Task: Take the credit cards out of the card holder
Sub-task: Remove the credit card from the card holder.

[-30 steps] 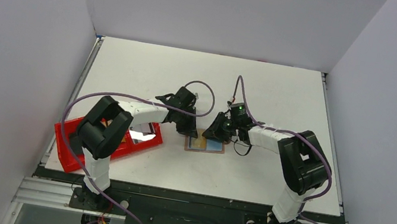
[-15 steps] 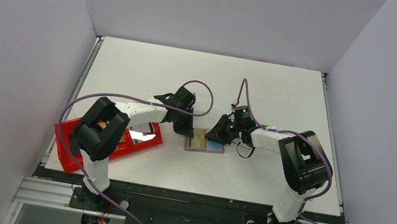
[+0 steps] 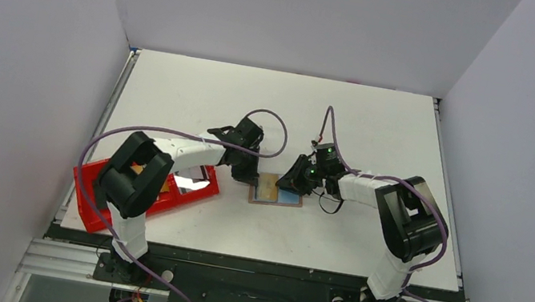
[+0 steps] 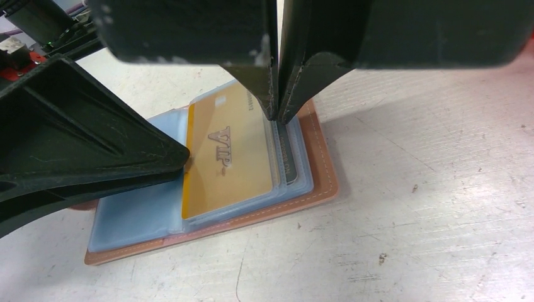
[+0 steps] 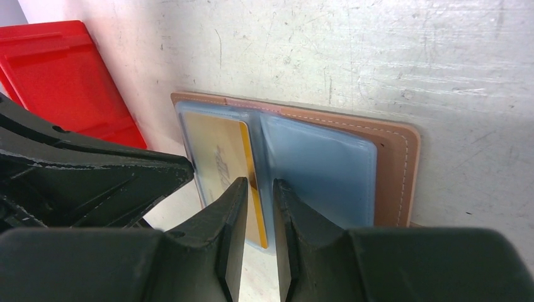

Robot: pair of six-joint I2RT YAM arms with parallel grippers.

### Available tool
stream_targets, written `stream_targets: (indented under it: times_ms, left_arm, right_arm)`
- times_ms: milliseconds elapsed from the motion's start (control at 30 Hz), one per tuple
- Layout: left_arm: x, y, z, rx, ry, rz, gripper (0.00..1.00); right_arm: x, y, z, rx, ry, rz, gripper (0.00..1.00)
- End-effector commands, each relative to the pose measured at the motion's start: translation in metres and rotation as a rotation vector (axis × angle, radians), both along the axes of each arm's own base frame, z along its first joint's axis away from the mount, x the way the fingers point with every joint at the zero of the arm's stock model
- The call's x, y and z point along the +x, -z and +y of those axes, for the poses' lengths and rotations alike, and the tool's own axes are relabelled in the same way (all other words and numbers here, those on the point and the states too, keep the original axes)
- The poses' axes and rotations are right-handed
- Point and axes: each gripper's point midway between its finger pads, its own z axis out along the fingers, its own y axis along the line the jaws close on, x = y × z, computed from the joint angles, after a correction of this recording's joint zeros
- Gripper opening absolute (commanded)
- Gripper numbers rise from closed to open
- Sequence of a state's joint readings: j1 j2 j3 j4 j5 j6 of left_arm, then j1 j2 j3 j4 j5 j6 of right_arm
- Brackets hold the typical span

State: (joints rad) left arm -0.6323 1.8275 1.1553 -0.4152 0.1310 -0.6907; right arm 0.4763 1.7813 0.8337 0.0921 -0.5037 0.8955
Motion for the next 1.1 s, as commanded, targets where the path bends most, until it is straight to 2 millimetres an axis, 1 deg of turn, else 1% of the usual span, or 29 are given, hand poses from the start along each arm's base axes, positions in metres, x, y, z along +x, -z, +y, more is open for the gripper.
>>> stream_targets:
  times_ms: [0, 33, 67, 100, 133, 167, 233, 400, 500, 533, 567, 600, 633, 667, 700, 733, 833, 1067]
  left_arm:
    - [0.011, -0.008, -0.015, -0.016, 0.033, -0.048, 0.00]
    - [0.010, -0.003, -0.013, 0.004, 0.032, -0.038, 0.00]
    - [0.010, -0.003, -0.014, 0.011, 0.037, -0.039, 0.00]
    - [0.008, 0.003, -0.012, 0.034, 0.035, -0.027, 0.00]
    - [0.008, 0.004, -0.013, 0.042, 0.035, -0.026, 0.00]
    - [0.006, 0.010, -0.009, 0.069, 0.031, -0.011, 0.00]
    - [0.004, 0.016, -0.006, 0.096, 0.027, 0.004, 0.00]
    - [0.000, 0.026, 0.002, 0.137, 0.011, 0.031, 0.00]
    - [-0.004, 0.031, 0.006, 0.154, 0.003, 0.042, 0.00]
    - [-0.006, 0.033, 0.008, 0.159, -0.001, 0.049, 0.00]
    - [-0.006, 0.034, 0.009, 0.161, -0.002, 0.051, 0.00]
    - [-0.008, 0.036, 0.010, 0.165, -0.006, 0.057, 0.00]
    - [-0.009, 0.036, 0.011, 0.165, -0.009, 0.060, 0.00]
    - [-0.010, 0.038, 0.012, 0.167, -0.011, 0.065, 0.00]
    - [-0.012, 0.039, 0.012, 0.168, -0.012, 0.070, 0.00]
    - [-0.012, 0.039, 0.012, 0.167, -0.012, 0.072, 0.00]
    - [-0.013, 0.040, 0.013, 0.165, -0.014, 0.074, 0.00]
    - [-0.012, 0.038, 0.010, 0.154, -0.012, 0.069, 0.00]
  right_arm:
    - [0.002, 0.007, -0.001, 0.007, 0.001, -0.005, 0.19]
    - [0.002, 0.007, 0.000, 0.013, 0.002, -0.006, 0.19]
    - [0.001, 0.007, 0.001, 0.018, -0.001, -0.004, 0.19]
    - [0.002, 0.007, 0.002, 0.025, 0.000, -0.005, 0.19]
    - [0.000, 0.008, 0.002, 0.028, 0.001, 0.003, 0.19]
    - [0.001, 0.007, 0.002, 0.034, 0.001, -0.001, 0.19]
    - [0.000, 0.008, 0.003, 0.046, 0.002, 0.000, 0.18]
    - [0.002, 0.005, 0.003, 0.083, 0.014, -0.002, 0.13]
    - [0.003, 0.005, -0.001, 0.106, 0.027, -0.001, 0.13]
    - [0.007, 0.000, -0.002, 0.130, 0.036, -0.012, 0.14]
    - [0.006, 0.001, -0.004, 0.138, 0.042, -0.008, 0.14]
    - [0.009, -0.004, -0.005, 0.166, 0.050, -0.019, 0.16]
    - [0.008, -0.003, -0.006, 0.175, 0.055, -0.015, 0.16]
    - [0.011, -0.008, -0.006, 0.205, 0.063, -0.024, 0.17]
    - [0.008, -0.008, -0.007, 0.220, 0.061, -0.015, 0.18]
    - [0.010, -0.011, -0.007, 0.242, 0.074, -0.024, 0.19]
    - [0.012, -0.017, -0.004, 0.298, 0.081, -0.031, 0.22]
    - [0.011, -0.015, -0.001, 0.321, 0.085, -0.020, 0.22]
